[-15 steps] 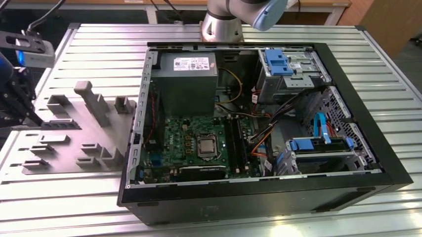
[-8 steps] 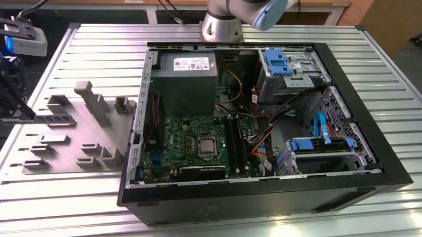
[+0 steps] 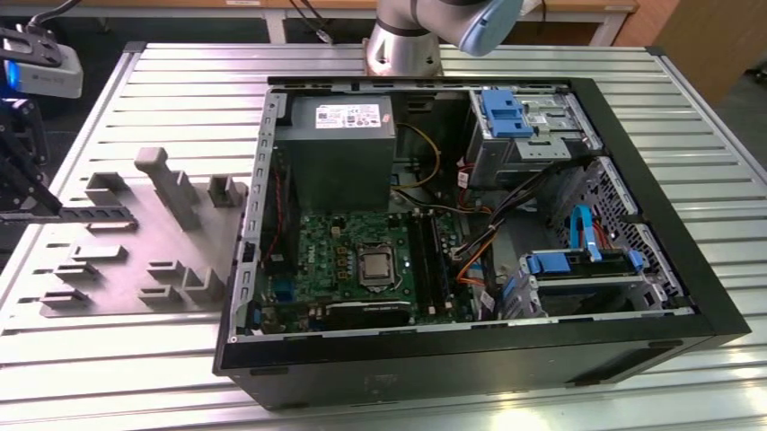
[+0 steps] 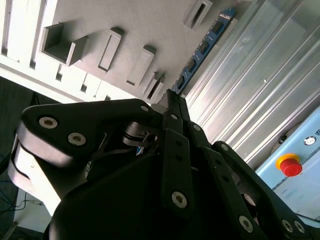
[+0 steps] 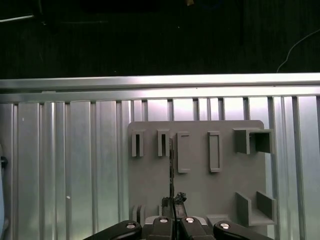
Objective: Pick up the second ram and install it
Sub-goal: 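Pick up the second ram and move it above second insertion slot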
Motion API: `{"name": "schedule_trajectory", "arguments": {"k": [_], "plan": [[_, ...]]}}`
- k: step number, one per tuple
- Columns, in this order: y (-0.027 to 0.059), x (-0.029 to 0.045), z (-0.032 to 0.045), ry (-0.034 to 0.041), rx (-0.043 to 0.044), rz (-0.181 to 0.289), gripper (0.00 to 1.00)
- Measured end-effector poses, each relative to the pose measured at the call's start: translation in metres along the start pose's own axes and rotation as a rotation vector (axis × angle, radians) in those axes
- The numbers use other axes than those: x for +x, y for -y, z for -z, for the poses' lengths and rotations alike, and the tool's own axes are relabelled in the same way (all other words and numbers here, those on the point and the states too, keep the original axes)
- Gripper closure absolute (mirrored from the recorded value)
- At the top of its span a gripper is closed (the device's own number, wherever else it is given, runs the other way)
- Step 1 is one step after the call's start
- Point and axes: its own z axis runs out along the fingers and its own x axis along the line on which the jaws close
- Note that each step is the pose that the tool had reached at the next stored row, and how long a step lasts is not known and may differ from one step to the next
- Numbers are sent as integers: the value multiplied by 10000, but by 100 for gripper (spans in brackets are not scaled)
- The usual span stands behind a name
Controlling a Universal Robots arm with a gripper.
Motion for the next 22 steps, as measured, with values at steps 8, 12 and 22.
{"name": "schedule_trajectory", "arguments": {"k": [8, 12, 22], "plan": [[-2, -2, 69, 0, 0, 0, 88], [-6, -6, 182, 1, 1, 1, 88], [-17, -16, 522, 0, 1, 0, 88]]}}
